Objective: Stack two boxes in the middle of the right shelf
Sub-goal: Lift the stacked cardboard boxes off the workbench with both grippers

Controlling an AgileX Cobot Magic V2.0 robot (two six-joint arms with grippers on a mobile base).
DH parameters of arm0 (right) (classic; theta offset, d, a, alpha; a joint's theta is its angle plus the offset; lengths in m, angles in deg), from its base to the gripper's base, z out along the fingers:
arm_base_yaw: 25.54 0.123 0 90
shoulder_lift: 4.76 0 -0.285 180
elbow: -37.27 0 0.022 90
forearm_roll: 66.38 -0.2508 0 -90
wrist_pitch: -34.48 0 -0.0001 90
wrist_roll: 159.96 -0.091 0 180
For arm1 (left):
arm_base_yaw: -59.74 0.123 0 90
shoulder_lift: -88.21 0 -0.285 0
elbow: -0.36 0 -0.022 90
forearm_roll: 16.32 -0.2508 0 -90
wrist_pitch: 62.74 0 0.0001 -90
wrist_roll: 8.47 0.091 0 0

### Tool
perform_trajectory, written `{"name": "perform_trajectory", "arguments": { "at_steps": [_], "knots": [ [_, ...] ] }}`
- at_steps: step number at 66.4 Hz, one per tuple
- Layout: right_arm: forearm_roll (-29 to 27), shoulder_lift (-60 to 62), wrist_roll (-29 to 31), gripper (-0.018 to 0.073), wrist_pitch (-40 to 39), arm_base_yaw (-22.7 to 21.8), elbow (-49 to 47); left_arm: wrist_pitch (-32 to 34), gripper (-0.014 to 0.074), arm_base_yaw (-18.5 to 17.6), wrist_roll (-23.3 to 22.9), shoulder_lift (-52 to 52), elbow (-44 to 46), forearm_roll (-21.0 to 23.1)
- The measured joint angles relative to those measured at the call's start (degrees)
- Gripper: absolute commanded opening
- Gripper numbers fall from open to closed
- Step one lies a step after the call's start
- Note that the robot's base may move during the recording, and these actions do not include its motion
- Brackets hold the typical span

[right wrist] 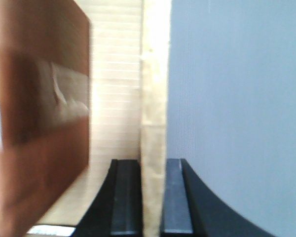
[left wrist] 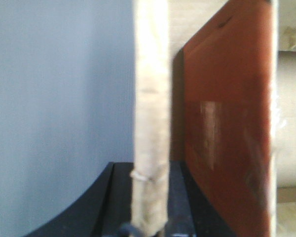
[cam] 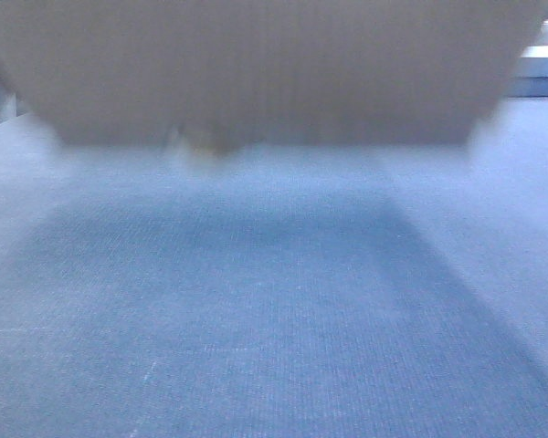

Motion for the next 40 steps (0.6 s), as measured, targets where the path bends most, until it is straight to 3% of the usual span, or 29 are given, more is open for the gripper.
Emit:
{"name": "perform_trajectory", "arguments": {
  "at_steps": [15,24,40],
  "knots": [
    [1.3,-0.1,-1.1,-0.0144,-6.8,-2.3,-0.3,6.5,-0.0111,3.8,-0.2,0.1,1.2,-0.7],
    [0.5,-0.2,-3.2,-0.0144,-12.7,-6.2,-0.3,9.6,-0.0111,6.1,-0.2,-1.1,3.4,-0.1],
    [1.0,-1.7,-3.4,-0.0144,-16.0,-8.4,-0.4,13.9,-0.0111,6.6,-0.2,-3.8,4.3,0.3]
  ]
}}
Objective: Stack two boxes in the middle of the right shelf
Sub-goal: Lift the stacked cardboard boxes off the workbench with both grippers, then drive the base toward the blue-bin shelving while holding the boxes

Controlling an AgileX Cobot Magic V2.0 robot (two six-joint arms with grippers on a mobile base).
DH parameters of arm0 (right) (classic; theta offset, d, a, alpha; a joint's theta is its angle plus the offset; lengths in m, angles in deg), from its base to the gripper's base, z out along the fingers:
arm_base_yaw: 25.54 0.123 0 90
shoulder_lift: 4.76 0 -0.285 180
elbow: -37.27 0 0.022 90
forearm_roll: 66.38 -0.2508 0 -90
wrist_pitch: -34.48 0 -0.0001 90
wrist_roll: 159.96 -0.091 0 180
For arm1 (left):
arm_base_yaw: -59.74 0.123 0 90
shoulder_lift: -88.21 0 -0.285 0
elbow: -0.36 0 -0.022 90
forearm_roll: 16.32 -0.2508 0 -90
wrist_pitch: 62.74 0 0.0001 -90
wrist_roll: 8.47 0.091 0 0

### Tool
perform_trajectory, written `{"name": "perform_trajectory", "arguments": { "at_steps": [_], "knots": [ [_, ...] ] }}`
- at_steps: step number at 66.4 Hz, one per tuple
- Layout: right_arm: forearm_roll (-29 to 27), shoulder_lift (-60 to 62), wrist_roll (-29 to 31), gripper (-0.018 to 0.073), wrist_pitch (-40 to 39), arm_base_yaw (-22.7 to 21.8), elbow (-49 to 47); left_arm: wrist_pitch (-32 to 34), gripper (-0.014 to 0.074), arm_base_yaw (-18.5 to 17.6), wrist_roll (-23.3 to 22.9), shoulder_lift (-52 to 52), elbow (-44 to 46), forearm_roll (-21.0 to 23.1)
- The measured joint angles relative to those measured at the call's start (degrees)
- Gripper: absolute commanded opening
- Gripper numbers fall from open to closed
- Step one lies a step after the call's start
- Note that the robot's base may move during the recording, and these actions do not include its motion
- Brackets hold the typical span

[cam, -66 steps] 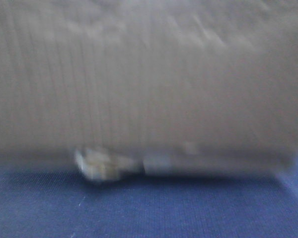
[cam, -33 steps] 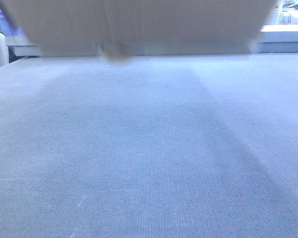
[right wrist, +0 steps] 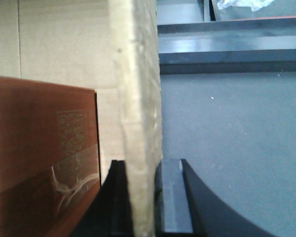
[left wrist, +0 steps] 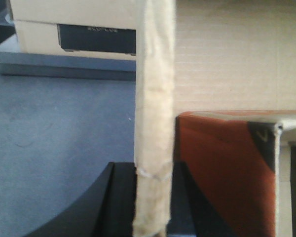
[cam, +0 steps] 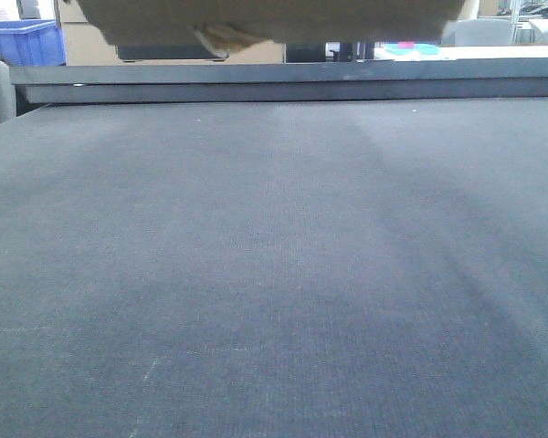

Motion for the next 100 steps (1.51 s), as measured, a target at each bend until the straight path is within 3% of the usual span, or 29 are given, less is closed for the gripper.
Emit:
{"name": "perform_trajectory", "arguments": {
  "at_steps": [100],
  "knots": [
    [1.4,-1.8,0.1,-0.0144,-7.4,-0.6,0.0,0.2,-0.0111,0.8,0.3,-0.7,0.0,-0.4]
  ]
}}
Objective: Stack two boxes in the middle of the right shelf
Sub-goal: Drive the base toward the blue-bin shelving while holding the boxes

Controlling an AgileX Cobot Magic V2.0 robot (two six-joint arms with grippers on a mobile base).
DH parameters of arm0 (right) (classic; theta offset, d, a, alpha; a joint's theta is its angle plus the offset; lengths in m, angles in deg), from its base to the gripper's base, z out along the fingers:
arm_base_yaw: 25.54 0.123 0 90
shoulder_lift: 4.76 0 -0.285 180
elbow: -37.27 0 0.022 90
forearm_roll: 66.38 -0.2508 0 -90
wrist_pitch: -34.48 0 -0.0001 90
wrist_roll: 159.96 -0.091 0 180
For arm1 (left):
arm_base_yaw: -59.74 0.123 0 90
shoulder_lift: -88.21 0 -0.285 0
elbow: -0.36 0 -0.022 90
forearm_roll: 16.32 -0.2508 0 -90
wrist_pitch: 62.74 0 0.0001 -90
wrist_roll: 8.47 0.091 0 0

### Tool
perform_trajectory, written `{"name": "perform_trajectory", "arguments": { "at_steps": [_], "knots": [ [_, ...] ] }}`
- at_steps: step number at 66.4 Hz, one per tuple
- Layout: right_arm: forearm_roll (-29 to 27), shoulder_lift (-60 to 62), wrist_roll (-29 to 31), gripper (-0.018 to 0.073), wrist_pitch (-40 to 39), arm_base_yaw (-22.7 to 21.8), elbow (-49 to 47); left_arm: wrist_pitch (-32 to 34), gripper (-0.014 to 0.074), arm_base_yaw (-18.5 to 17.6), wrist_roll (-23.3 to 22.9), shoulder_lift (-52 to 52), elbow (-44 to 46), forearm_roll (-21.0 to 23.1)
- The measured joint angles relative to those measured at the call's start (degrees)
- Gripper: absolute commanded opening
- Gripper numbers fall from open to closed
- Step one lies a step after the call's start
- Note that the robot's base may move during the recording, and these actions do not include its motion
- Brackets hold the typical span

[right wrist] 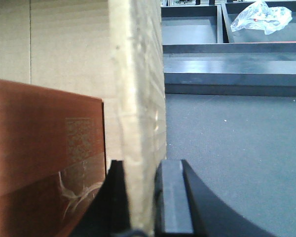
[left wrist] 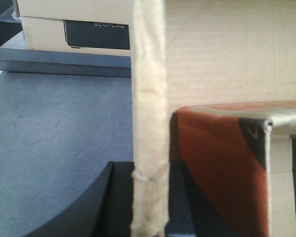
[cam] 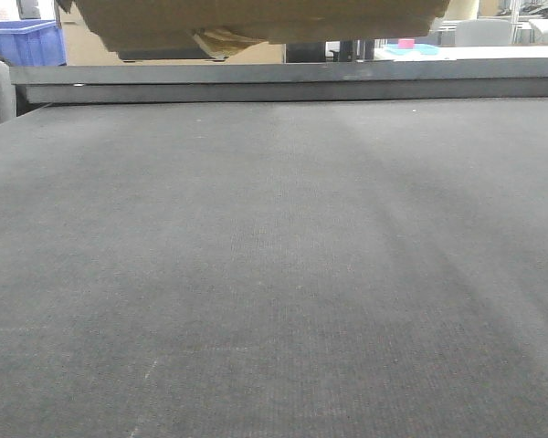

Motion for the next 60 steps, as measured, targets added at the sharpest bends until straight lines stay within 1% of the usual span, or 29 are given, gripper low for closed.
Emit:
{"name": "perform_trajectory", "arguments": {
  "at_steps": [60],
  "knots": [
    [0.0,-0.1,0.0,-0.0144,-0.2,0.0,0.0,-0.1,-0.0111,0.1,0.0,0.0,0.0,0.0]
  ]
}}
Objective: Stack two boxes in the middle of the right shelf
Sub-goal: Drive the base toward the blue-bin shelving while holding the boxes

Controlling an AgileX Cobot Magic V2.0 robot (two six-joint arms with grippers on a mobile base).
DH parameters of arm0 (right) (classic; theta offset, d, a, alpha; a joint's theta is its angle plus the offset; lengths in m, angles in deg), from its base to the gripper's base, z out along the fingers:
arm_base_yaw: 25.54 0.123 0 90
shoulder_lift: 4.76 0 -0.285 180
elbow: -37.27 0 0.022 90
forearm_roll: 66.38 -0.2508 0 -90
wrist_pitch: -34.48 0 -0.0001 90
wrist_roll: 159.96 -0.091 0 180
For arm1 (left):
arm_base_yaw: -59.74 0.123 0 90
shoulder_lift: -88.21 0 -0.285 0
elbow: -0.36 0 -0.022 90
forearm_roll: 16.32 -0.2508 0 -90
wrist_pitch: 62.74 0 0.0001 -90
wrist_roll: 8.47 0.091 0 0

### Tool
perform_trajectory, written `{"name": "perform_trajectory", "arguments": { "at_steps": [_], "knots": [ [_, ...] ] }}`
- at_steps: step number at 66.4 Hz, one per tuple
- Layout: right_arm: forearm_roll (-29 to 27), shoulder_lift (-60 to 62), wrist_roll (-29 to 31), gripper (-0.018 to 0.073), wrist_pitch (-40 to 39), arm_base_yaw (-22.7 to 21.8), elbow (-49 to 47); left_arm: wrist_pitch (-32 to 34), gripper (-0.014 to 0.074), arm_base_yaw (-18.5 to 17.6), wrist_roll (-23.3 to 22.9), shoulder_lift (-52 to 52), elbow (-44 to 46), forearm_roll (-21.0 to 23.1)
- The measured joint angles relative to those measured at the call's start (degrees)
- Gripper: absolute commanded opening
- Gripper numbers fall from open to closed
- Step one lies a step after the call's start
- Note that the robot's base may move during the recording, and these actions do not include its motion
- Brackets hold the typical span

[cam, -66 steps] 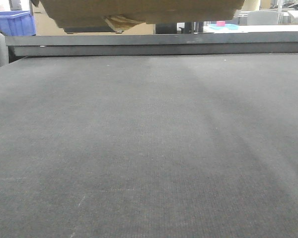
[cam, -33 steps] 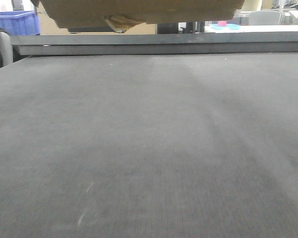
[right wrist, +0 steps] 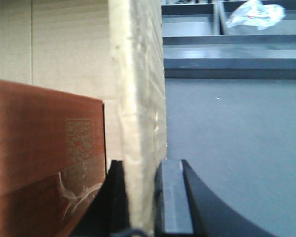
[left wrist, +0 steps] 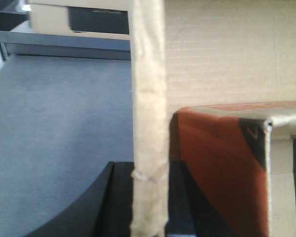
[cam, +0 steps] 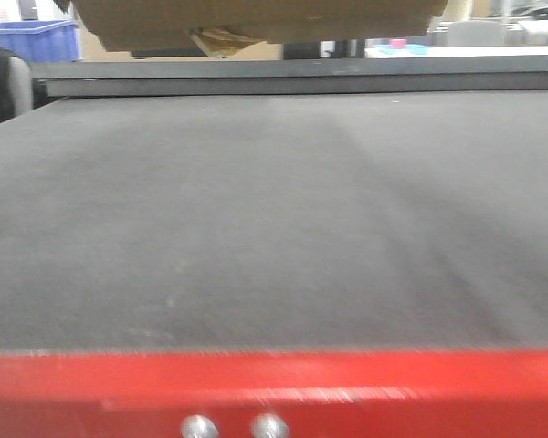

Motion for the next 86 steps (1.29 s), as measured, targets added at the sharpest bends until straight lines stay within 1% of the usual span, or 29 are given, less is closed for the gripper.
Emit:
{"name": "perform_trajectory", "arguments": {
  "at_steps": [86],
  "knots": [
    [0.1,0.0,0.1,-0.0144,-0.3,0.0,0.0,0.0,-0.0111,0.0,0.0,0.0,0.0,0.0]
  ]
}}
